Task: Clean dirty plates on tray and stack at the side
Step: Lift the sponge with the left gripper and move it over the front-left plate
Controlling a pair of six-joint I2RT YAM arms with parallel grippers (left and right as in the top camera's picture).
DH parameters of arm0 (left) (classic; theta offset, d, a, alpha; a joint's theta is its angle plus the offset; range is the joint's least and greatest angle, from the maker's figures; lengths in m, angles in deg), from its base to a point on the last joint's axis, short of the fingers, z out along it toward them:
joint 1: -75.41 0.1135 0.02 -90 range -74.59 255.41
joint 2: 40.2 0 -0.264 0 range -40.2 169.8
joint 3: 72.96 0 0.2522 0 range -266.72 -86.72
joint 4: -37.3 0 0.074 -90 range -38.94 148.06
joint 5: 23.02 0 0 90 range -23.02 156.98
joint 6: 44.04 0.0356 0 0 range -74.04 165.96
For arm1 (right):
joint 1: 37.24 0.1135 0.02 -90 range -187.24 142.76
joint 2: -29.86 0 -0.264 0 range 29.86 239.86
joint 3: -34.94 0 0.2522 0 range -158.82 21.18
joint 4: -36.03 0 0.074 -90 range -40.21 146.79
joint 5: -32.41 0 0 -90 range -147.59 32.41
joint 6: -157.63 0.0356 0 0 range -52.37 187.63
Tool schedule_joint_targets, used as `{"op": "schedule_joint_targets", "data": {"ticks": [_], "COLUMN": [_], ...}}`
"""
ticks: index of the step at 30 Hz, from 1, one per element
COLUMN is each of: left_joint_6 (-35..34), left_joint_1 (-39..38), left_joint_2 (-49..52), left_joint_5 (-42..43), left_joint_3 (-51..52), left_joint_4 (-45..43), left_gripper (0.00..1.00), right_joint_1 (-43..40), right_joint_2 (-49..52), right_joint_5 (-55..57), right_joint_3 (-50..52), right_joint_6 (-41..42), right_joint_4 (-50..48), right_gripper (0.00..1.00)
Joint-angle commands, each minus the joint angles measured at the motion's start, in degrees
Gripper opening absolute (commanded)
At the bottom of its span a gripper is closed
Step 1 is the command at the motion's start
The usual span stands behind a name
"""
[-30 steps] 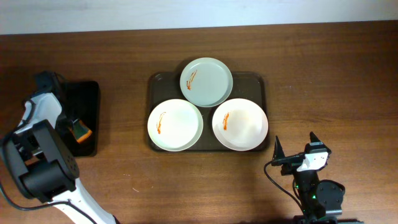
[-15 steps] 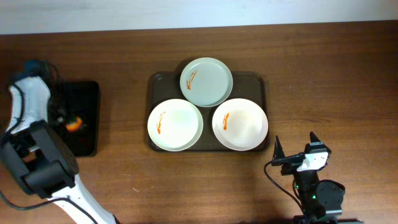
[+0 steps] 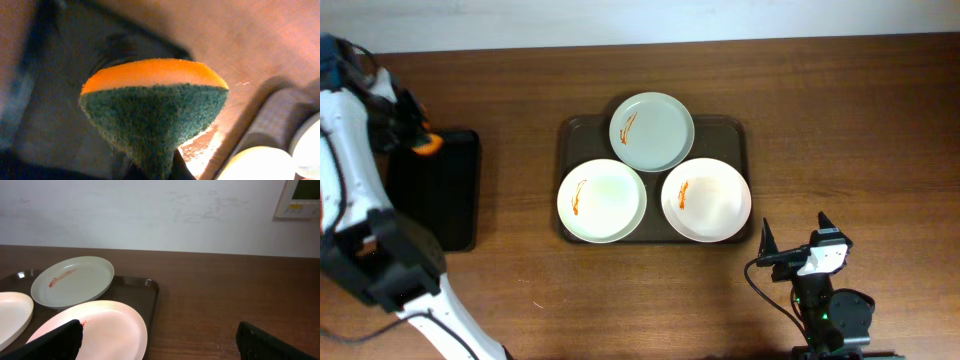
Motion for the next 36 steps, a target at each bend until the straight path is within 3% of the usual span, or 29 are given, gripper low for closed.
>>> {"op": "schedule_joint_targets", "data": {"ticks": [1,3,4,6,8,10,11,14,15,18,20,21,23,25,27,29,31,34,36], "left_joint_6": [1.3,-0.7,-1.7,-1.7,-1.6,-1.4,-1.5,-1.7,-2.0,-1.9,-1.9,-1.9,-1.9,-1.9,-1.9,-3.3,-8.9,-10.8,-18.3], "left_joint_1": [-0.1,0.0,0.4,1.9,2.1,0.4,-0.6,-1.6,-1.5,-1.4,-1.9,-2.7,-5.8,-14.0,-23.6,-35.9,-43.0,-49.6,-50.1], "left_joint_2": [-2.5,-1.5,-1.5,-1.9,-3.2,-4.6,-3.9,-1.6,-1.5,-2.9,-5.8,-8.1,-11.0,-11.2,-11.2,-11.2,-11.1,-11.1,-11.1], "left_joint_5": [-4.0,-8.1,-10.1,-11.1,-9.1,-9.0,-9.9,-10.3,-10.4,-10.5,-8.7,-3.5,1.9,4.6,4.6,4.5,2.4,2.1,-5.2], "left_joint_3": [4.5,20.8,23.9,19.6,5.5,1.0,2.7,21.3,24.1,18.1,2.9,-3.3,-4.0,-2.1,3.1,14.9,26.0,42.0,45.9], "left_joint_4": [0.3,-9.1,-9.7,-3.9,7.5,8.2,6.0,-6.2,-6.3,0.6,10.9,13.5,13.9,15.5,11.8,0.7,-9.3,-26.0,-27.6], "left_gripper": [0.00,0.00,0.00,0.00,0.00,0.00,0.00,0.00,0.00,0.00,0.00,0.00,0.00,0.00,0.00,0.00,0.00,0.00,0.00], "right_joint_1": [-0.4,-0.4,-0.4,-0.4,-0.4,-0.4,-0.4,-0.4,-0.4,-0.4,-0.4,-0.4,-0.4,-0.4,-0.4,-0.4,-0.4,-0.4,-0.4], "right_joint_2": [-0.3,-0.3,-0.3,-0.3,-0.3,-0.3,-0.3,-0.3,-0.3,-0.3,-0.3,-0.3,-0.3,-0.3,-0.3,-0.3,-0.3,-0.3,-0.3], "right_joint_5": [0.5,0.5,0.5,0.5,0.5,0.5,0.5,0.5,0.5,0.5,0.5,0.5,0.5,0.5,0.5,0.5,0.5,0.5,0.5], "right_joint_3": [0.5,0.5,0.5,0.5,0.5,0.5,0.5,0.5,0.5,0.5,0.5,0.5,0.5,0.5,0.5,0.5,0.5,0.5,0.5], "right_joint_6": [-0.2,-0.2,-0.2,-0.2,-0.2,-0.2,-0.2,-0.2,-0.2,-0.2,-0.2,-0.2,-0.2,-0.2,-0.2,-0.2,-0.2,-0.2,-0.2], "right_joint_4": [0.1,0.1,0.1,0.0,0.1,0.1,0.1,0.1,0.0,0.0,0.0,0.1,0.1,0.0,0.1,0.0,0.1,0.0,0.1], "right_gripper": [0.98,0.98,0.98,0.98,0.98,0.98,0.98,0.98,0.98,0.98,0.98,0.98,0.99,0.98,0.98,0.98,0.98,0.98,0.98]}}
